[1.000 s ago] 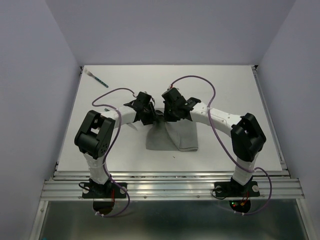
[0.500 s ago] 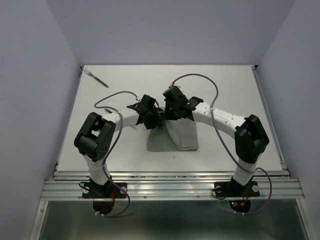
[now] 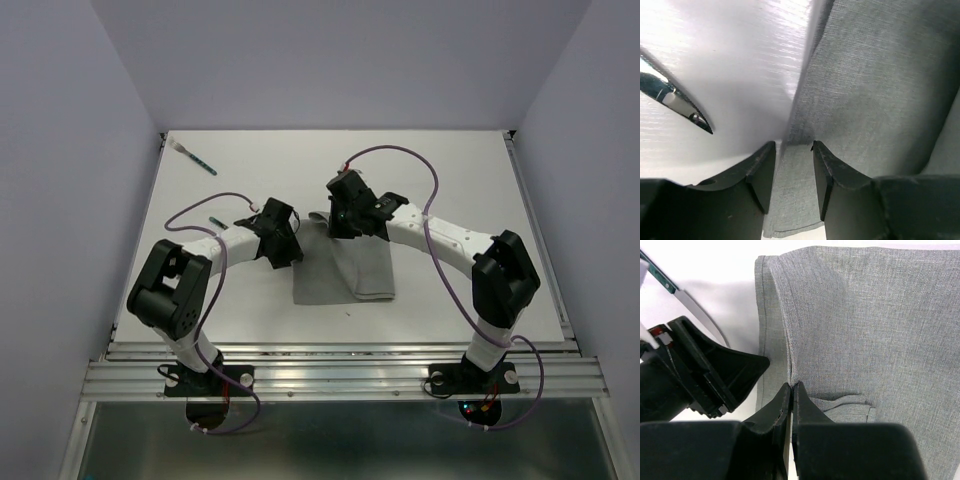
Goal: Fold the napkin into a case and place the utensils inside
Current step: Fold the rectangle-folded napkin at the center of the board.
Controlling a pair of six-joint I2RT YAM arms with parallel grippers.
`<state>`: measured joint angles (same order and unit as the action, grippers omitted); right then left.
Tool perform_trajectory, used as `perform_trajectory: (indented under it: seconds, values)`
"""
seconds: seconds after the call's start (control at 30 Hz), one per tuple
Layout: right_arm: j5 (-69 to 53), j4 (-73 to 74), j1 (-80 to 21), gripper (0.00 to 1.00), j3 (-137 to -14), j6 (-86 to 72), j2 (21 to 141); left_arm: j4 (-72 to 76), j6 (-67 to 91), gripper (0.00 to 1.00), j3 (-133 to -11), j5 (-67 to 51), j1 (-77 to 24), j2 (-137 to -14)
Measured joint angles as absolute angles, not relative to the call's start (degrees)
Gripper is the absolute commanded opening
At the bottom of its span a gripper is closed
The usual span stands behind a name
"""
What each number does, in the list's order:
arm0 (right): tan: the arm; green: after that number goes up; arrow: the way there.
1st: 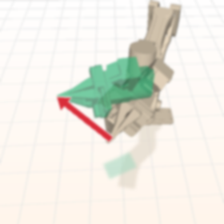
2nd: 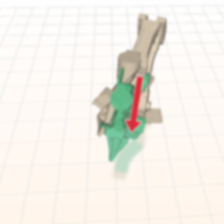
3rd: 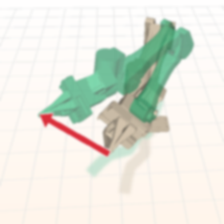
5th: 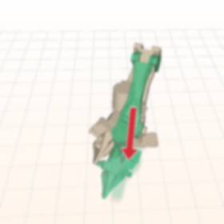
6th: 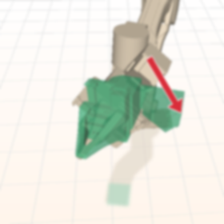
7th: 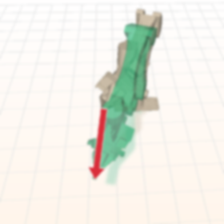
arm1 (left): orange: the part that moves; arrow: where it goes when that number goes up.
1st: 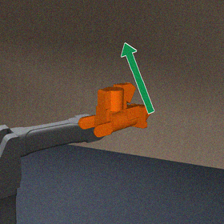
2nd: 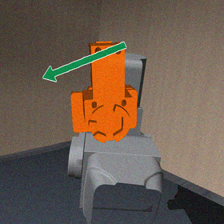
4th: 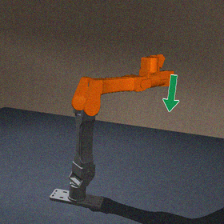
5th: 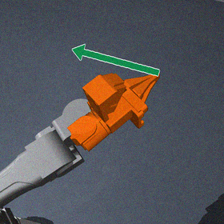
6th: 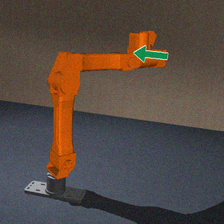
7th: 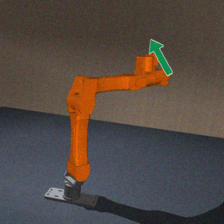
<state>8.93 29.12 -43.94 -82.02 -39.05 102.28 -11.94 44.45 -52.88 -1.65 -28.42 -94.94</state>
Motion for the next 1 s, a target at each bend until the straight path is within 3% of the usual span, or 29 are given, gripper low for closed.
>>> perform_trajectory:
  seconds: [0.27, 0.43, 0.7, 1.0]
  values:
    - [8.49, 29.08, -43.94, 0.01, -82.46, -38.98, 102.28, -10.11, 44.34, 0.37, -49.08, -0.73, -28.40, -92.23]
    - [8.34, 29.08, -43.94, 0.01, -82.50, -38.85, 102.28, -8.75, 44.05, 0.22, -48.27, -1.85, -28.62, -92.09]
    - [8.60, 29.10, -43.94, 0.01, -82.50, -38.54, 102.28, -6.09, 45.58, 0.17, -47.83, -4.84, -33.80, -93.21]
    - [8.32, 29.10, -43.94, 0.01, -82.48, -38.44, 102.28, -2.83, 48.21, 0.19, -48.01, -7.01, -36.64, -94.76]
